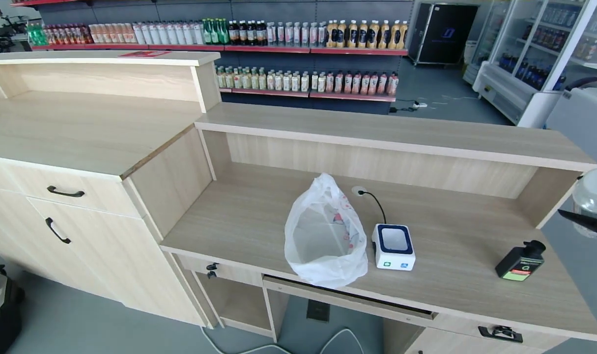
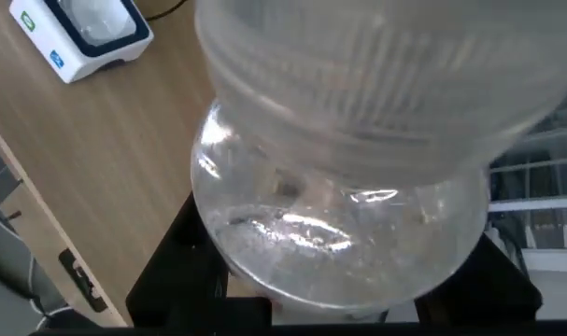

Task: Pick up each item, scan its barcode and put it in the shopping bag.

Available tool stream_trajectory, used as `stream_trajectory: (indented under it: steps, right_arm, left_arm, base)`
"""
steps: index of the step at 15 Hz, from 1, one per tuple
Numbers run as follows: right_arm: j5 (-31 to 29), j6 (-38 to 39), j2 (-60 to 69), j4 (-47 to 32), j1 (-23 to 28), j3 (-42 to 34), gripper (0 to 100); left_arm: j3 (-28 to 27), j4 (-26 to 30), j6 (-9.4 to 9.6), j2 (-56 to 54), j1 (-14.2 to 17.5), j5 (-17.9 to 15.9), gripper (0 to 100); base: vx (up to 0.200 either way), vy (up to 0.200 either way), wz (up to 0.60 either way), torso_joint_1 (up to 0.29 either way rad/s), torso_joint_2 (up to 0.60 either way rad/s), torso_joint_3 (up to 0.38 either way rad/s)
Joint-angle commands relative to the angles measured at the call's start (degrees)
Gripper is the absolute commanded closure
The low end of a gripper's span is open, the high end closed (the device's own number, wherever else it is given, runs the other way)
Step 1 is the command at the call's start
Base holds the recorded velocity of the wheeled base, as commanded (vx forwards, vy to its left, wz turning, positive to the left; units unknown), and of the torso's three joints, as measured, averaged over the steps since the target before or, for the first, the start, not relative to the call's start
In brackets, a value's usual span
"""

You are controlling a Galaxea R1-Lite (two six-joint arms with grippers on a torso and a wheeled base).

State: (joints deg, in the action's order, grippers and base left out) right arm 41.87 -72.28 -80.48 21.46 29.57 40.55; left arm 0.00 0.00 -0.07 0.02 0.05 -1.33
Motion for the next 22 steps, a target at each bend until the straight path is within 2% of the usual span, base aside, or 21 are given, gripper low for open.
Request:
stream_trajectory:
  steps: [1,3,6,9,12,16,22]
  right_arm:
    - [0.1,-0.3,-4.6,4.4,-1.8,-0.1,100]
    - [0.3,-0.4,-8.9,11.9,-4.9,-0.7,100]
    - [1.5,-0.4,-15.6,20.4,-10.3,-1.0,100]
    - [5.8,-3.7,-22.0,27.5,-11.8,-3.0,100]
    - [10.9,-8.6,-26.4,29.0,-11.9,-4.2,100]
    - [15.3,-9.5,-31.1,30.1,-12.0,-3.8,100]
    - [15.8,-9.5,-36.1,35.1,-11.7,-3.5,100]
  left_arm:
    - [0.0,0.0,-0.01,0.1,0.0,0.0,0]
    - [0.0,0.0,-0.01,0.1,0.0,0.0,0]
    - [0.0,0.0,-0.01,0.1,0.0,0.0,0]
    - [0.0,0.0,-0.01,0.1,0.0,0.0,0]
    - [0.0,0.0,-0.01,0.1,0.0,0.0,0]
    - [0.0,0.0,-0.01,0.1,0.0,0.0,0]
    - [0.0,0.0,-0.01,0.1,0.0,0.0,0]
  base:
    - [0.0,0.0,0.6,-0.002,0.01,-0.002]
    - [0.0,0.0,0.6,0.0,0.0,0.0]
    - [0.0,0.0,0.0,0.0,0.0,0.0]
    - [0.0,0.0,0.0,0.0,0.0,0.0]
    - [0.0,0.0,0.0,0.0,0.0,0.0]
    - [0.0,0.0,0.0,0.0,0.0,0.0]
    - [0.0,0.0,0.0,0.0,0.0,0.0]
